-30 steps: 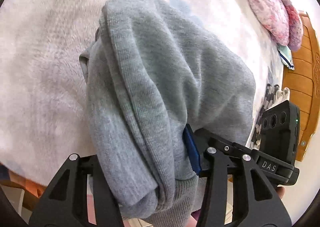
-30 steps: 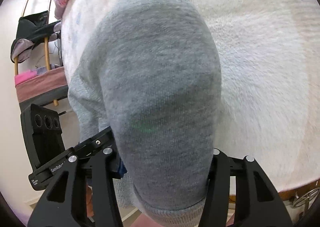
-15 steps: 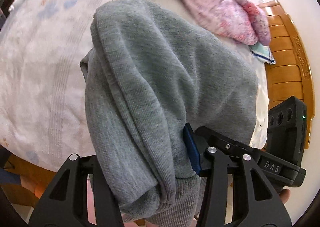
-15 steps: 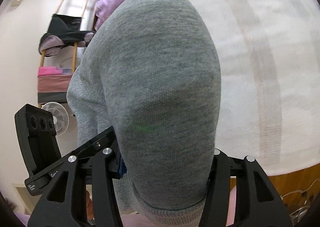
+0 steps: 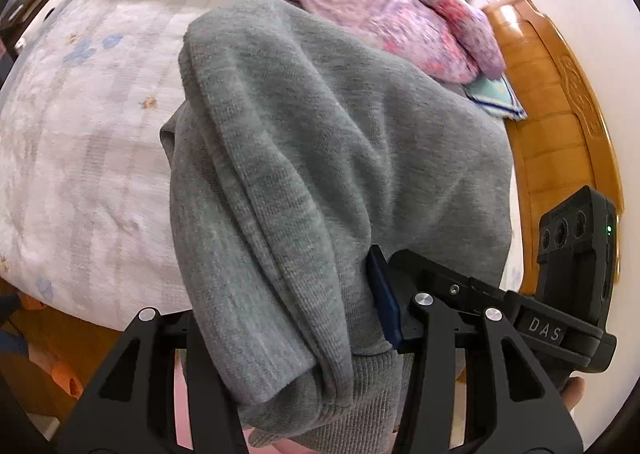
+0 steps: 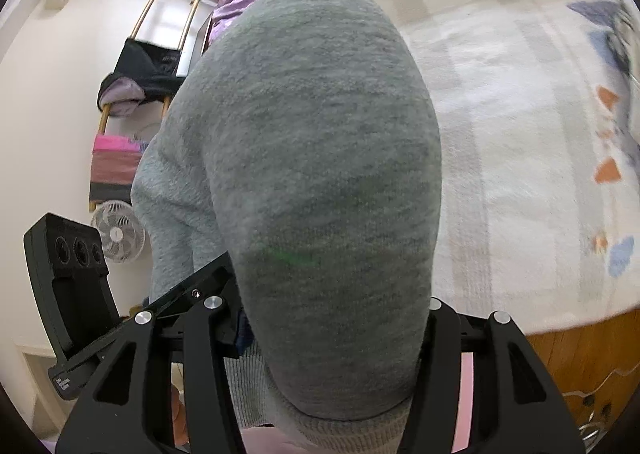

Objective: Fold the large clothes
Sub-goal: 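Lift the folded hoodie with both tools and carry it toward the clothes stack, then lower the hoodie onto the folded white clothes stack and open both tools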

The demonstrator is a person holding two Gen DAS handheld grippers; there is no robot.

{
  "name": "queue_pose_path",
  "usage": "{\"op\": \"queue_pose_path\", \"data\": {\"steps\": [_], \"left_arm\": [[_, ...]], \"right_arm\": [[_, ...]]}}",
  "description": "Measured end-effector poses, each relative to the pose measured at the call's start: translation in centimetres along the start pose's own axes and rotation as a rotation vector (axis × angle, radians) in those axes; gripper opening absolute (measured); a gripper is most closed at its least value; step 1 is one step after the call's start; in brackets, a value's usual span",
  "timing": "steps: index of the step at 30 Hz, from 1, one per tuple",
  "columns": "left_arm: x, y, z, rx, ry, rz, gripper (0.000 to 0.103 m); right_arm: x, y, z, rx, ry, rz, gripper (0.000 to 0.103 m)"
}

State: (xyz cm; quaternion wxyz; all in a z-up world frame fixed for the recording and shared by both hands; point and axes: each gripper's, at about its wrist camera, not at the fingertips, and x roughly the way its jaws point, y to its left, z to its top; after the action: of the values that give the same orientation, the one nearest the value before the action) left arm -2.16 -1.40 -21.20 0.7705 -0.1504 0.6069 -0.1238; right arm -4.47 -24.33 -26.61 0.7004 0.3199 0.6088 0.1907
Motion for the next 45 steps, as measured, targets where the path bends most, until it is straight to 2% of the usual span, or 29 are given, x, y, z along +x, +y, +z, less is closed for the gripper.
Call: {"op": "queue_pose_path", "data": {"steps": [7, 10, 13, 17, 21, 27, 32, 36, 41, 45], "left_arm": [[1.0, -3.9, -2.8, 0.149, 0.062, -0.08, 0.047], [1.7, -5.4, -4.3, 0.207, 0.087, -0.104, 0.047], [3.2, -7.5, -5.5, 0.246, 0.151, -0.126, 0.047], [4.7, -10.3, -6.0, 0.297, 0.182, -0.143, 0.047], [6.7, -14.6, -6.1, 0.358, 0.207, -0.127, 0.047], [12.0, -21.7, -5.0, 0.331, 0.213, -0.124, 0.047], [17.1, -30.2, -3.8, 0.267, 0.181, -0.1, 0.047], [22.0, -35.7, -2.4, 0.21, 0.211, -0.076, 0.047], [28.5, -40.0, 0.8, 0.157, 0.256, -0.057, 0.048], [32.6, -42.6, 4.2, 0.152, 0.258, -0.049, 0.048]], "right_arm": [[-4.5, -2.6, -4.8, 0.134, -0.143, -0.027, 0.05], [-6.3, -4.5, -6.9, 0.229, -0.171, -0.023, 0.05], [-8.2, -6.1, -8.2, 0.263, -0.196, -0.075, 0.05], [-10.7, -8.5, -9.0, 0.309, -0.237, -0.08, 0.05], [-12.2, -10.6, -8.5, 0.352, -0.258, -0.074, 0.05], [-17.2, -17.6, -4.8, 0.344, -0.249, -0.077, 0.05], [-22.2, -24.4, 0.7, 0.307, -0.202, -0.073, 0.05], [-25.2, -29.6, 6.0, 0.259, -0.148, -0.118, 0.05], [-26.0, -35.2, 11.0, 0.268, -0.105, -0.144, 0.05], [-26.7, -38.4, 15.3, 0.267, -0.112, -0.149, 0.05]]}}
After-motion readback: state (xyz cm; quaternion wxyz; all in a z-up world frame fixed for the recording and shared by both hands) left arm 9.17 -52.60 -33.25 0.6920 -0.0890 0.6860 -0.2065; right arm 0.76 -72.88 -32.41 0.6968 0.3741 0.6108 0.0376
